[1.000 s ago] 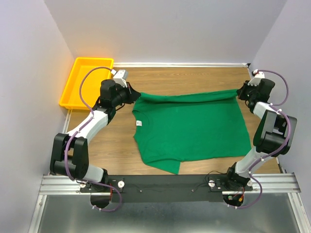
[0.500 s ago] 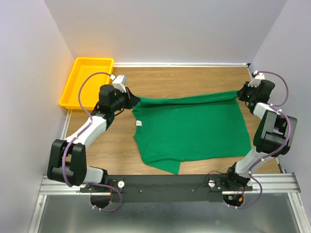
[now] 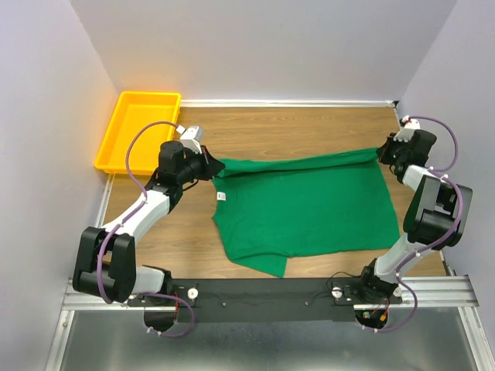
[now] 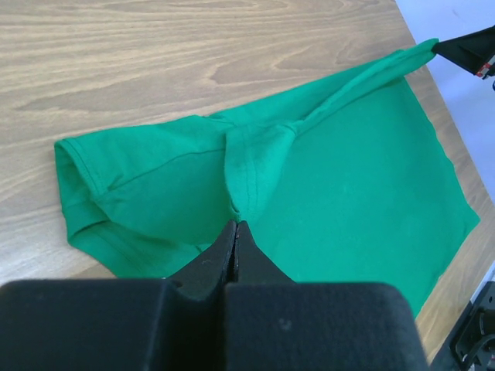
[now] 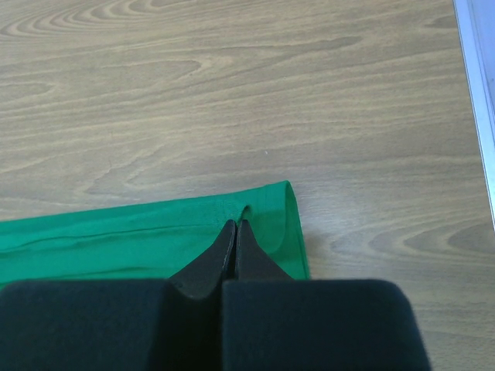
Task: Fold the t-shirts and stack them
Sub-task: Fold the tshirt
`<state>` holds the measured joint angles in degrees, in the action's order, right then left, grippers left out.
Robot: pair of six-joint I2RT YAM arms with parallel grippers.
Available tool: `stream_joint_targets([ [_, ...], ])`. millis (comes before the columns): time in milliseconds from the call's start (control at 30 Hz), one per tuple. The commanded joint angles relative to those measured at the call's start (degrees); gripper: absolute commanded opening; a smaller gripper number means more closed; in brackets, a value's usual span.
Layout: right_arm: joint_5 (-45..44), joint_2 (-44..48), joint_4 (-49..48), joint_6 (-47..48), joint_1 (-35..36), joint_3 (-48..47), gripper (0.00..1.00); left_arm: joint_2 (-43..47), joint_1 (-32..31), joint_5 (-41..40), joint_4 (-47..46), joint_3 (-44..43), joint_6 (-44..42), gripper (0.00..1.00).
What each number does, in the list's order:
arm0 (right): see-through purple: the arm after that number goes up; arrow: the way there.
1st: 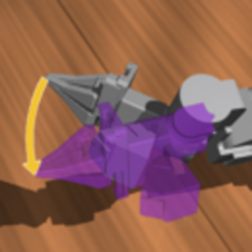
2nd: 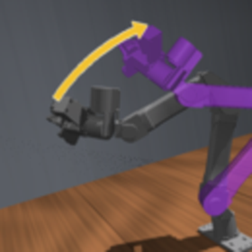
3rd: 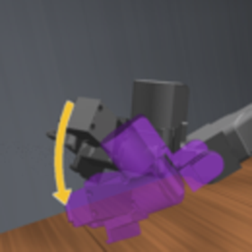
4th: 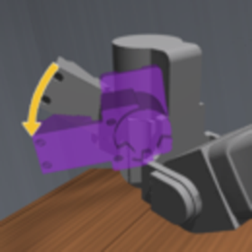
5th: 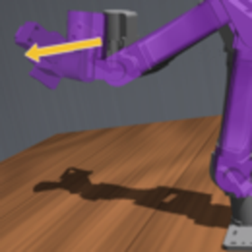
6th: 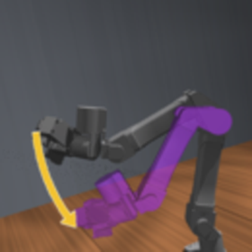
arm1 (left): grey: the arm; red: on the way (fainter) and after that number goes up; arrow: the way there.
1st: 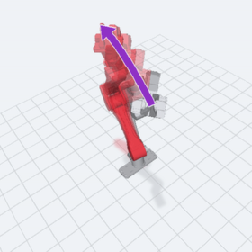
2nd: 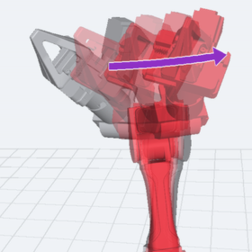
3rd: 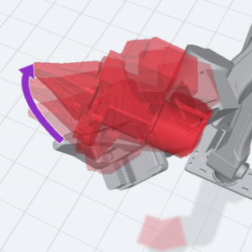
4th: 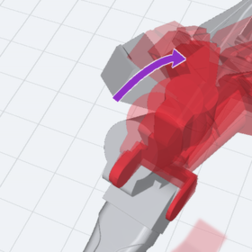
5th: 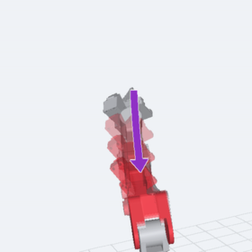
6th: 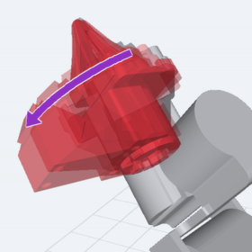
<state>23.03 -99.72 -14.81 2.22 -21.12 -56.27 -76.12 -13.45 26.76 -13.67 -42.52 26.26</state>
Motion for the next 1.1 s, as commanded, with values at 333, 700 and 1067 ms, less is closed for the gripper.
stream_joint_targets([
  [333, -2.0, 0.8, 0.7, 1.6, -1.0, 1.8, 0.01, 3.3, -2.5, 1.9, -1.6, 3.9, 1.2, 0.00],
  [700, -9.9, 0.5, 0.9, 0.4, -1.8, 2.4, 0.40, 3.4, -5.0, 3.4, -1.8, 6.7, 1.0, 0.00],
  [1067, -6.7, 1.8, 1.6, -0.7, -2.6, 4.2, 0.66, 2.5, -7.7, 5.3, -0.7, 8.6, -0.1, 0.00],
])
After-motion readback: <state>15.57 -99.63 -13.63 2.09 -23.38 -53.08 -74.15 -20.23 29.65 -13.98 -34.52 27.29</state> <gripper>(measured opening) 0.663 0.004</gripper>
